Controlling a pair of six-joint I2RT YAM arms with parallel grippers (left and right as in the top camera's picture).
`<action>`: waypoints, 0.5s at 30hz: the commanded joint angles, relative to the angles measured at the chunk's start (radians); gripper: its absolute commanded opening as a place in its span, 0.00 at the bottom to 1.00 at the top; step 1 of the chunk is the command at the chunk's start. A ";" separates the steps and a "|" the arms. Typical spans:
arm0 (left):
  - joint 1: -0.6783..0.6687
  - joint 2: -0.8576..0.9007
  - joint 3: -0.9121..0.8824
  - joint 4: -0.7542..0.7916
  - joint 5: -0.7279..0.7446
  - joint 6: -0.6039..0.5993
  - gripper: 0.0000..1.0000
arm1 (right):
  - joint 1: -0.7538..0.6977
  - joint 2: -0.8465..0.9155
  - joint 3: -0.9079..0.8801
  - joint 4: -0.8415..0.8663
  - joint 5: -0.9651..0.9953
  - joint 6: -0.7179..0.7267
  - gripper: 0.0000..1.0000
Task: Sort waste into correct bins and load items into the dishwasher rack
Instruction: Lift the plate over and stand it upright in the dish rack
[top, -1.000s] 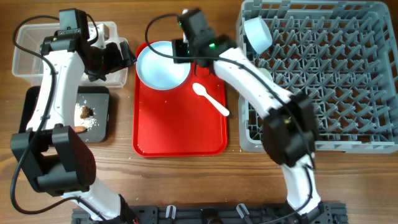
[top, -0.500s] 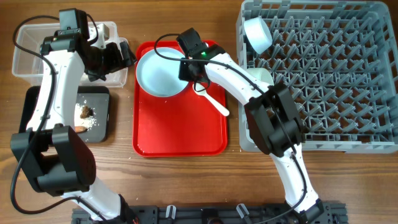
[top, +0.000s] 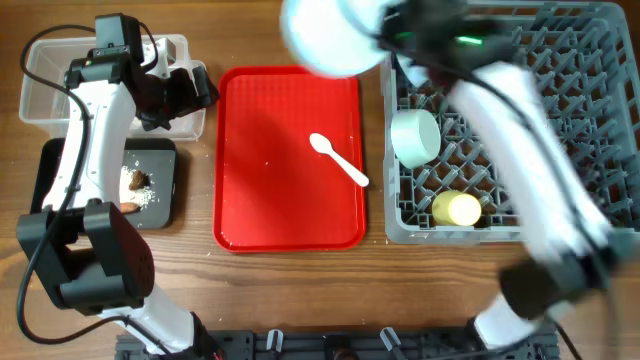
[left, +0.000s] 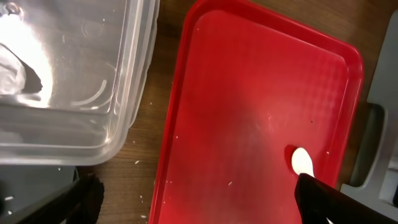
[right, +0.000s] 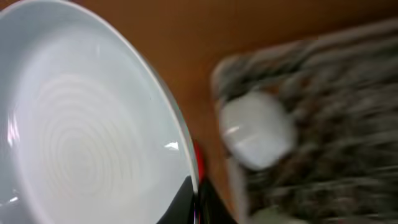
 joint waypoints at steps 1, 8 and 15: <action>0.002 -0.021 0.010 0.000 0.001 -0.002 1.00 | -0.042 -0.156 0.013 -0.132 0.527 -0.030 0.04; 0.002 -0.021 0.010 0.000 0.001 -0.002 1.00 | -0.056 -0.069 -0.084 -0.304 0.932 -0.294 0.04; 0.002 -0.021 0.010 0.000 0.001 -0.001 1.00 | -0.087 0.217 -0.098 -0.058 0.931 -0.643 0.04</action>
